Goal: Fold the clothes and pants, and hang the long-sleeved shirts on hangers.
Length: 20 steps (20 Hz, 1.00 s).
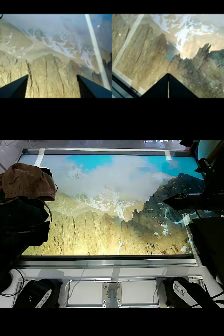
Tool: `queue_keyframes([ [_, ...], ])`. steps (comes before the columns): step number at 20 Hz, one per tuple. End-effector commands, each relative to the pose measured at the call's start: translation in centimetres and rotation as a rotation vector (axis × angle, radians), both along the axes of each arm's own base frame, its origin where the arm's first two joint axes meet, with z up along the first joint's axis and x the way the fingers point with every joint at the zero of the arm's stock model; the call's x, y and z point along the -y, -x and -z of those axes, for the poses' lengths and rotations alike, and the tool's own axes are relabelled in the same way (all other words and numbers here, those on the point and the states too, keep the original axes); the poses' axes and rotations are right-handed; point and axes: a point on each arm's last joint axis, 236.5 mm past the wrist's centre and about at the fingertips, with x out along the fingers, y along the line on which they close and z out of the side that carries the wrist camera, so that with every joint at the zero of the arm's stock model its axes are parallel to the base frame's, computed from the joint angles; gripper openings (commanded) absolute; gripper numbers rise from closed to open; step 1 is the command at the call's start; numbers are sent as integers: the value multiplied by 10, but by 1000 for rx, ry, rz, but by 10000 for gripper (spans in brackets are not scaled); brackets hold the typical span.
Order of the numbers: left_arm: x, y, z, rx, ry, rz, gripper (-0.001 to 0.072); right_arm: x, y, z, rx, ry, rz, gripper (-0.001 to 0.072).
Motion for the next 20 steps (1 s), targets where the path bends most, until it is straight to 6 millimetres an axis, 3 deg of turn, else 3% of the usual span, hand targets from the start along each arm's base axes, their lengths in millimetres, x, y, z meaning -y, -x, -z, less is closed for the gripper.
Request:
queue_keyframes([
  [1,-17,-14,0,26,-111,-49,704,0,0,0,1,0,-1,40],
  [3,-60,-33,-6,62,-336,-177,703,0,0,0,1,0,-1,40],
  [5,-114,-40,-8,-8,-567,-353,702,0,0,-1,2,0,0,40],
  [7,-158,-45,5,-165,-664,-508,700,1,-2,-1,9,0,7,40],
  [10,-222,-57,46,-413,-649,-694,697,7,-15,-7,57,2,53,40],
  [12,-269,-53,90,-602,-498,-827,696,13,-26,-13,98,3,92,40],
  [14,-300,-47,133,-715,-234,-940,695,19,-38,-21,147,2,138,40],
  [15,-307,-44,153,-743,-69,-981,667,22,-42,-23,163,2,154,40],
  [16,-308,-45,170,-750,98,-998,575,23,-44,-25,169,-2,163,40],
  [17,-308,-48,185,-737,281,-1002,540,21,-44,-26,171,-12,162,40],
  [18,-307,-55,191,-712,399,-988,540,18,-44,-30,173,-37,160,40],
  [20,-309,-67,194,-663,477,-913,542,9,-45,-40,185,-99,156,40],
])
